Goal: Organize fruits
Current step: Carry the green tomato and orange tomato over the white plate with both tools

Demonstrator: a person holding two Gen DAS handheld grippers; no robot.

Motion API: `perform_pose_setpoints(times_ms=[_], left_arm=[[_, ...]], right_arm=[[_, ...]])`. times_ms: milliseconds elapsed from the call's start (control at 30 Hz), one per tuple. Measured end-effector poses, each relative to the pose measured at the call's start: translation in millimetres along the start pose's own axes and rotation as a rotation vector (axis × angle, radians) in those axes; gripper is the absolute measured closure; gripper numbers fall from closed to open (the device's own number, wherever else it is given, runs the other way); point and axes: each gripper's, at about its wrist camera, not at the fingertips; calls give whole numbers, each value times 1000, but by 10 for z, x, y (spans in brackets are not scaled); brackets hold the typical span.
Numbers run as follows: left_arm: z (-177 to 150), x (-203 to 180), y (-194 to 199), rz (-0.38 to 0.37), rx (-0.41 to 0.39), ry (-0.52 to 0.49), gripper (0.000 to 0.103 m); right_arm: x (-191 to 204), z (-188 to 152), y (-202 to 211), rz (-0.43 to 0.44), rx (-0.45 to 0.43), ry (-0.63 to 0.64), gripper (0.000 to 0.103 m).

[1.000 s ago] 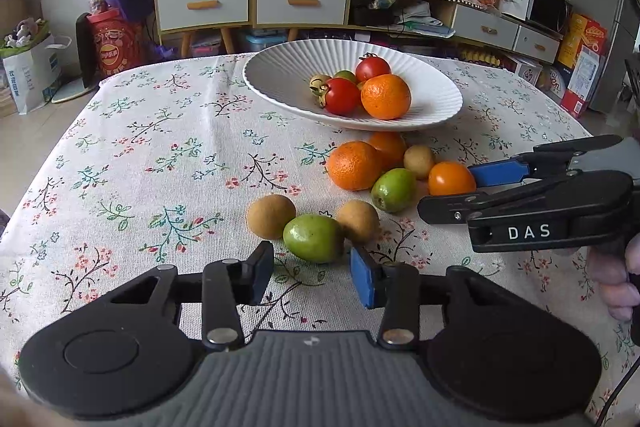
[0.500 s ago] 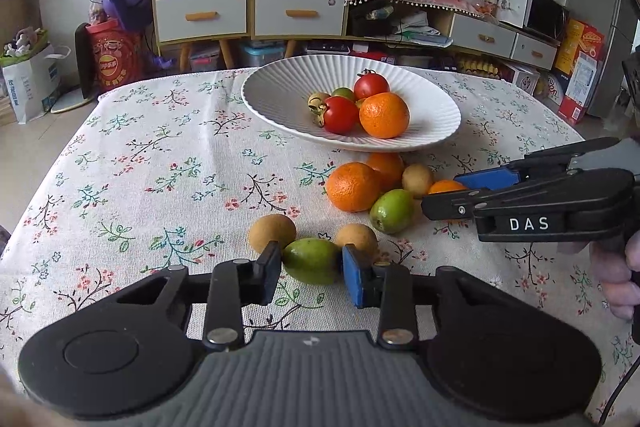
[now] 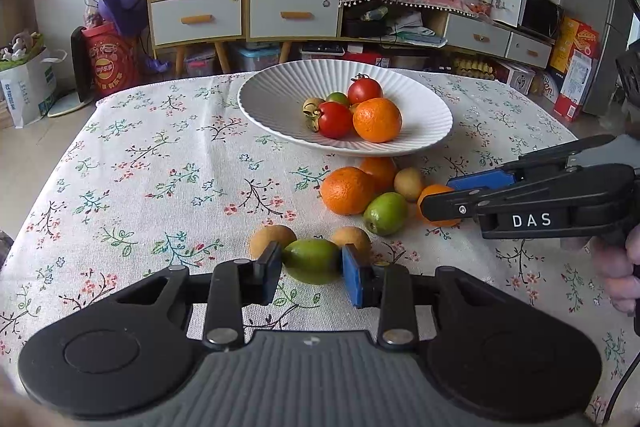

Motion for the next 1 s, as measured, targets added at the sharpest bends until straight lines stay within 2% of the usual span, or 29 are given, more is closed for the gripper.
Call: perform_pose_setpoints(times_ms=[533, 1000], left_arm=[[70, 41, 85, -15, -16, 37, 80], [381, -7, 122, -23, -66, 62, 80]], right_arm=[[-101, 23, 70, 30, 14, -25, 77], [-172, 283, 230, 55, -48, -72, 77]])
Point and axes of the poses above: each gripper's, at about its wrist camera, not at the fingertips, and y roughly against the way its jaws point, x to its left, z to its top, and after that the axes turned 8 degrees about -z, right-handed
